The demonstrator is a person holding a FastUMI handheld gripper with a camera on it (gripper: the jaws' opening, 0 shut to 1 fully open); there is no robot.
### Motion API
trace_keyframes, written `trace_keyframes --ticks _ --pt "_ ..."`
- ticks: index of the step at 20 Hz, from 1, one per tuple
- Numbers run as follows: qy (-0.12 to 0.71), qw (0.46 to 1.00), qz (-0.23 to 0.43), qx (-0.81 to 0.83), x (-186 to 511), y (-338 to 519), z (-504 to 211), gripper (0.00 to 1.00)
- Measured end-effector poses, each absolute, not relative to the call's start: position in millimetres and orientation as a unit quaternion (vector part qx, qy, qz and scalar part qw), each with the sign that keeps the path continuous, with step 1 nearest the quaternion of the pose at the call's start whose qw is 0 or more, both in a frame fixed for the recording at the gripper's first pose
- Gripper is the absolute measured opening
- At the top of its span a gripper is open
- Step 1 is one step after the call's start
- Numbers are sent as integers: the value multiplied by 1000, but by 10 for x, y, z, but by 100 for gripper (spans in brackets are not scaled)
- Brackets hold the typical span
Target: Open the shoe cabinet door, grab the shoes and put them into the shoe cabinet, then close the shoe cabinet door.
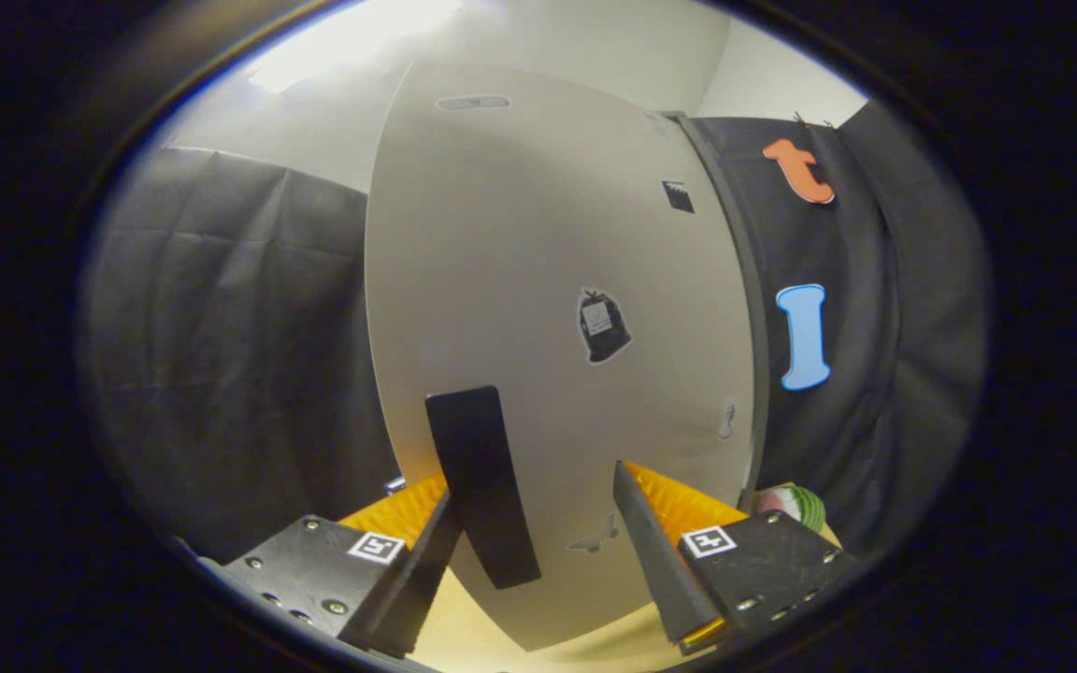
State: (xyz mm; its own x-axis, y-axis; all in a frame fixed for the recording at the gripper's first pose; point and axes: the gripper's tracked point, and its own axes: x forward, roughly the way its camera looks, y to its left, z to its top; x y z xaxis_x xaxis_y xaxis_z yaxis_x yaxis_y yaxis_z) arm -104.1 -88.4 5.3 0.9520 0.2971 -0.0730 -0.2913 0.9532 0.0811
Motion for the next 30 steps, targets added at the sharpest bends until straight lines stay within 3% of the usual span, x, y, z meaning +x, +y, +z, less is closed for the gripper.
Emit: trace_keyframes --ticks 3,15,30 --pt "37 987 153 29 -846 -680 44 97" --pt "22 989 144 12 -71 -58 -54 97" --pt "2 999 45 1 556 78 -61 97"
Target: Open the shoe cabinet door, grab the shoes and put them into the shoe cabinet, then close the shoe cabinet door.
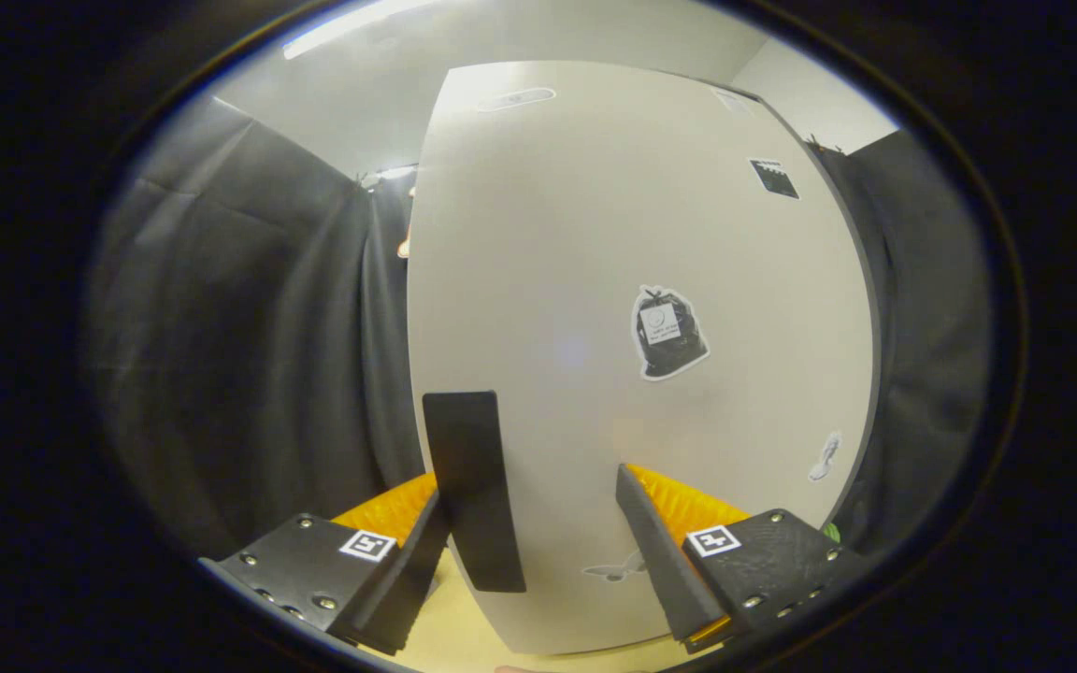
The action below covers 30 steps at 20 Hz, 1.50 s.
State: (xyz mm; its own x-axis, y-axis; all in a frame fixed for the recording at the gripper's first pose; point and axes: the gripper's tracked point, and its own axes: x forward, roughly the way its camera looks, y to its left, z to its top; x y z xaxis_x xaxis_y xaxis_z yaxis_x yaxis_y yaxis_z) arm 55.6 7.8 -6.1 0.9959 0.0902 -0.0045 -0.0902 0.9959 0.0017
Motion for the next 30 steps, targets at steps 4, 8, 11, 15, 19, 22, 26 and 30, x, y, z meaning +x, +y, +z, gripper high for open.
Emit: trace_keyframes --ticks 4,8,11,15,19,22,26,30 --pt "0 999 33 -1 598 83 -67 97" --pt "-4 1000 22 -1 665 88 -89 97" --pt "-5 1000 14 -1 687 94 -97 97" --pt "-6 1000 7 1 720 98 -105 98" --pt "-6 1000 3 3 726 108 -108 98" --pt "-4 1000 5 9 731 122 -117 98" --pt "10 999 25 41 687 153 -145 99" --pt "10 998 38 40 480 154 -138 99"
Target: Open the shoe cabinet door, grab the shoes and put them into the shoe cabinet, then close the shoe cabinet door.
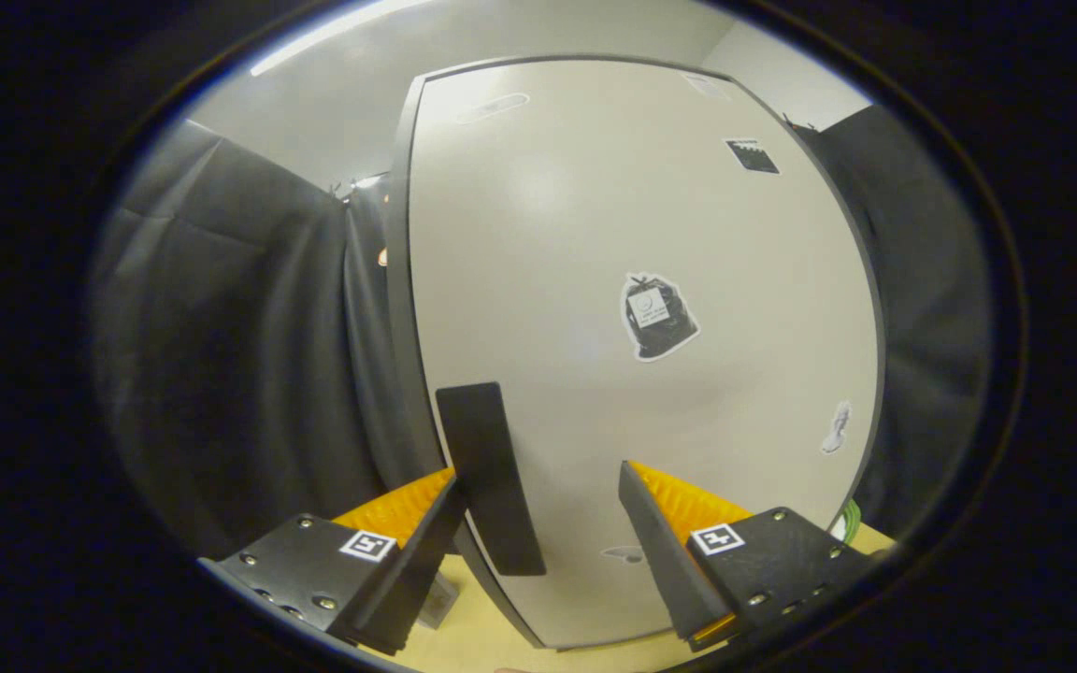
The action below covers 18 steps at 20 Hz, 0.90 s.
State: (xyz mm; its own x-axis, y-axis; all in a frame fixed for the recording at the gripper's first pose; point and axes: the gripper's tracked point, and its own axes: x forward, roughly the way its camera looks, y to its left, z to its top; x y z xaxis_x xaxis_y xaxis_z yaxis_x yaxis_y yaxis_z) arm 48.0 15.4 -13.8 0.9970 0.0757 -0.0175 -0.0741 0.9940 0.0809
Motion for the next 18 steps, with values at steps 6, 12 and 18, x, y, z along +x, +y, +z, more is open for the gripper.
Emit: trace_keyframes --ticks 6,12,18 --pt "9 999 38 35 102 -125 -57 99" --pt "2 999 26 37 -178 -889 115 99" --pt "-6 999 40 19 -467 -1838 321 99"
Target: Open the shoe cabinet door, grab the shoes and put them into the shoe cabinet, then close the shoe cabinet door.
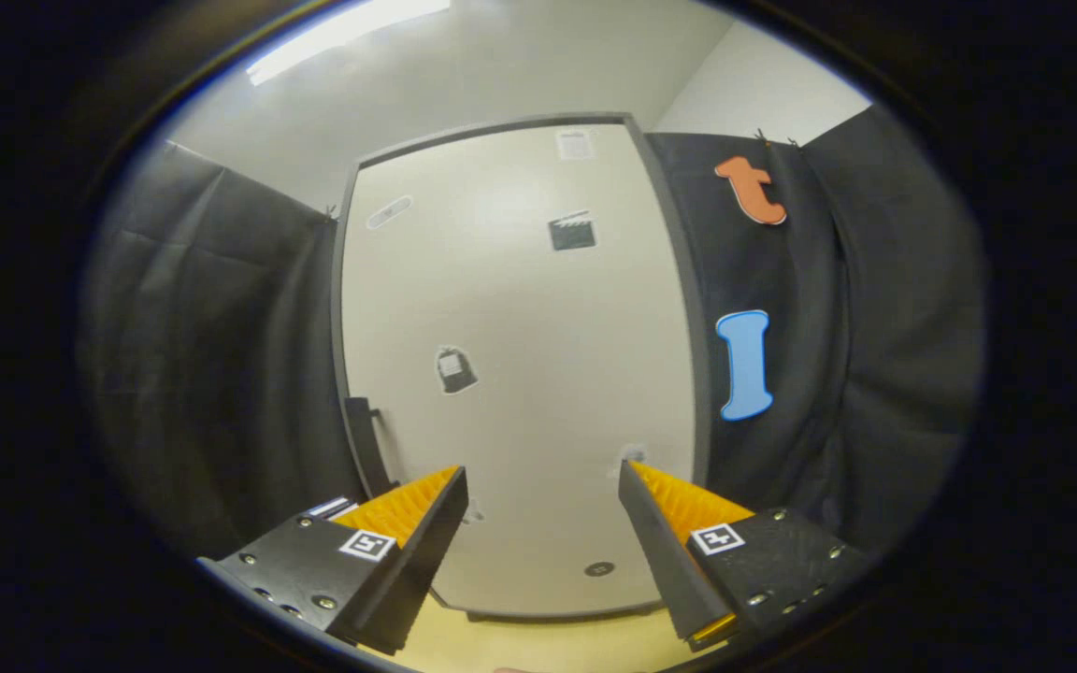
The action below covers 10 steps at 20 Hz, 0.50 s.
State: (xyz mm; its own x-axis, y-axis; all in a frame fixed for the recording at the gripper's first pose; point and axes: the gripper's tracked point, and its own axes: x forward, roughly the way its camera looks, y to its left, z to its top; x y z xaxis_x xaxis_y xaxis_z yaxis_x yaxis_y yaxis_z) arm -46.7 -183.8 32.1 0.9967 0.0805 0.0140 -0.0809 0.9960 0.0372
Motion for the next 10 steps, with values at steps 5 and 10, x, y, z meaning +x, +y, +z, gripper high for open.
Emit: trace_keyframes --ticks 5,10 --pt "-22 999 43 16 -666 -2592 494 99" --pt "-33 999 29 8 -821 -3247 608 99"
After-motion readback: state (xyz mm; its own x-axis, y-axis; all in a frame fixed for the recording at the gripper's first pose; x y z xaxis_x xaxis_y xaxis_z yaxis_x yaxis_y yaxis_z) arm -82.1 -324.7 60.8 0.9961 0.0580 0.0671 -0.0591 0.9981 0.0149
